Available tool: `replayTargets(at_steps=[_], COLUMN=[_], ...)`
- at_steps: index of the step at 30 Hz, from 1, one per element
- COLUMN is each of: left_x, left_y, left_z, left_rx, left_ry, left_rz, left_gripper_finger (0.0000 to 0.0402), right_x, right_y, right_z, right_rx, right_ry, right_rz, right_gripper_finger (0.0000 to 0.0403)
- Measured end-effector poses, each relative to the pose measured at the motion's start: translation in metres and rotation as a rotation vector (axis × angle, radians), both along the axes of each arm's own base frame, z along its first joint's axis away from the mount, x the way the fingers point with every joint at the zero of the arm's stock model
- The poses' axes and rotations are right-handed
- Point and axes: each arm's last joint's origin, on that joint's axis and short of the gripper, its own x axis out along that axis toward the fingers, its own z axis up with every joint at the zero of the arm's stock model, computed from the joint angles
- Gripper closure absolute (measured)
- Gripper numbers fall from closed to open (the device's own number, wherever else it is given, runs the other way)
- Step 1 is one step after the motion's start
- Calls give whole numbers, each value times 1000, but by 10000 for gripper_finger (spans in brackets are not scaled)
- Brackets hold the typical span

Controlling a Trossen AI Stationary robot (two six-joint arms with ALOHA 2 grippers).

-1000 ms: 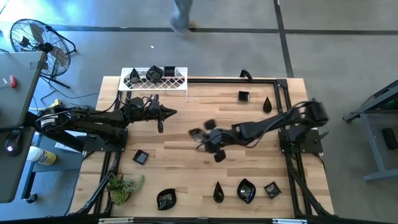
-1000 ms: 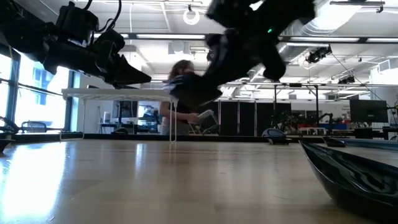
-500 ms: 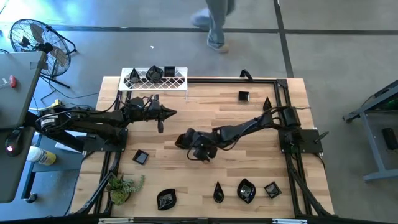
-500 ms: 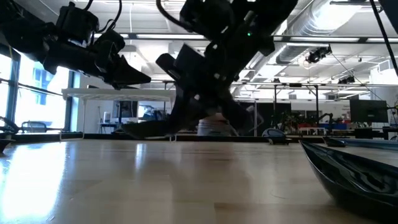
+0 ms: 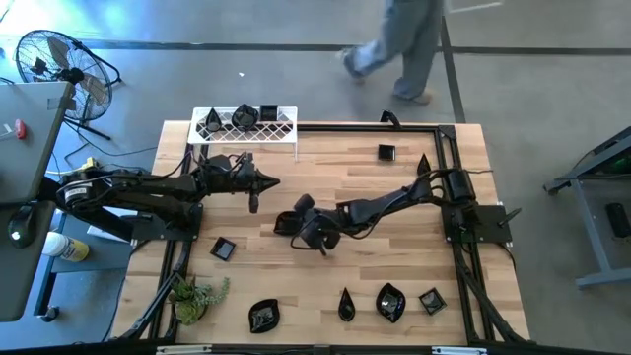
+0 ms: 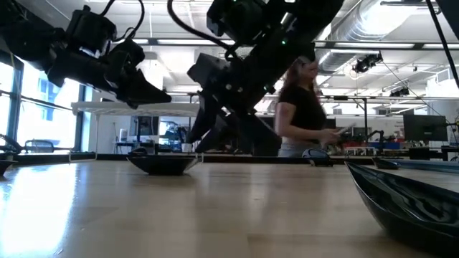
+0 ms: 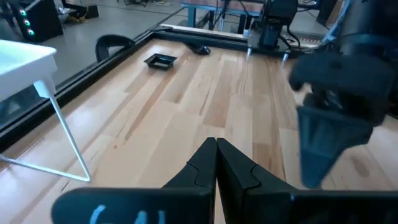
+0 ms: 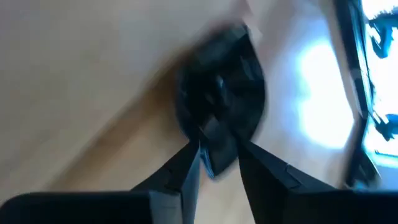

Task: Pick & Place Mini shaped plates
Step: Stack the top right leaf-shaped plate on top of the leaf-shaped plates on the shelf

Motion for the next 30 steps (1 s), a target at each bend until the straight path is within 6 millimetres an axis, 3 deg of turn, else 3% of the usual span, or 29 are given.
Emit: replayTargets(at_steps=[7, 11, 16, 21, 25, 30], left_x=[-1, -2, -3, -3, -3, 4], left_y=[-1, -1, -1, 0, -1, -10], left_z=[-6, -9, -10, -11, -12, -9], left_rx=[-39, -52, -61, -83, -127, -163], left_ry=[54, 88, 101, 105, 108, 220], left_rz=[3, 4, 7, 40, 40, 10], left_gripper_finger=[401, 401, 401, 401, 401, 401], right_x=[-6, -23, -58, -100, -129, -153], right_y=[-10, -22, -38, -60, -73, -78], right_z=[14, 16, 20, 14, 6, -4], right_rx=[95, 176, 293, 536, 664, 679], right_ry=[-52, -126, -323, -527, -654, -713], right_rz=[-200, -313, -431, -457, -486, -538], right_gripper_finger=[307, 325, 355, 395, 394, 398])
